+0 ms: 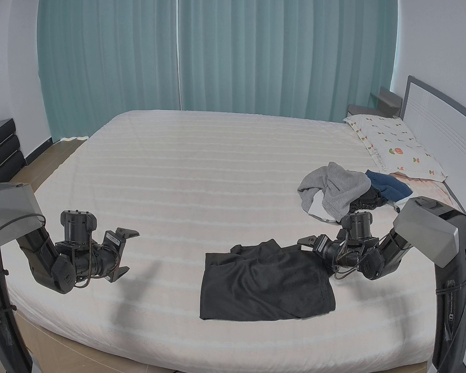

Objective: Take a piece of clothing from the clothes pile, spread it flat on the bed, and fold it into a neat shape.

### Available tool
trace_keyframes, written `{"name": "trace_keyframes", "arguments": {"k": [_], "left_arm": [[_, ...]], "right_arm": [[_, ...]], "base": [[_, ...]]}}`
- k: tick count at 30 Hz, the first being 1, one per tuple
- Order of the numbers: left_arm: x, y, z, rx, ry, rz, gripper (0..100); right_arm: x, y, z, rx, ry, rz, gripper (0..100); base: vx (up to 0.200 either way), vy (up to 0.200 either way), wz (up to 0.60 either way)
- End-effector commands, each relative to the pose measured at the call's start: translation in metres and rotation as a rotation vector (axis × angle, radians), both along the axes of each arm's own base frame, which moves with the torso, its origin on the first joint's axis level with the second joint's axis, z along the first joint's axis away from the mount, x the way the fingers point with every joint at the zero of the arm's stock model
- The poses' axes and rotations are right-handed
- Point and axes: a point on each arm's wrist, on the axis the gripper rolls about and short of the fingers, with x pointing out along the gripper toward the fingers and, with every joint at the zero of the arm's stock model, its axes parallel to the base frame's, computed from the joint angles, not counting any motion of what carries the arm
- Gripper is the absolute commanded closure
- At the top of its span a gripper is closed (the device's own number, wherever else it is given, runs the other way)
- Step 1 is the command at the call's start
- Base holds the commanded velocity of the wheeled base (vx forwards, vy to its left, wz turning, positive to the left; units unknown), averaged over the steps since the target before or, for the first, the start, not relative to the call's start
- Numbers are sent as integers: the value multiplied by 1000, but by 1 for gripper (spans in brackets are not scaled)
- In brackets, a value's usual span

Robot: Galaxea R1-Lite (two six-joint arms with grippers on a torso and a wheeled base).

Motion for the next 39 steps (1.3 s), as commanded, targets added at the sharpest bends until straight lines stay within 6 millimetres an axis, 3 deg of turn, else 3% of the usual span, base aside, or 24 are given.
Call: {"name": "trace_keyframes", "arguments": {"k": [1,14,29,30,39], "left_arm": [[0,-2,-3,7,8,-6,0],[0,-2,-3,9,7,-5,0],[0,-2,-3,9,7,-5,0],[0,-2,-3,9,7,-5,0],[0,-2,-4,10,9,-4,0]], "right_arm": [[5,2,-9,0,2,-3,100],[26,-21,6,104,-59,-161,100],[29,-27,-3,104,-80,-174,100],[28,-27,-4,103,-78,-172,0],[5,-37,13,104,-63,-138,0]], "base": [[0,0,0],[0,0,0],[0,0,0],[0,0,0],[0,0,0]]}}
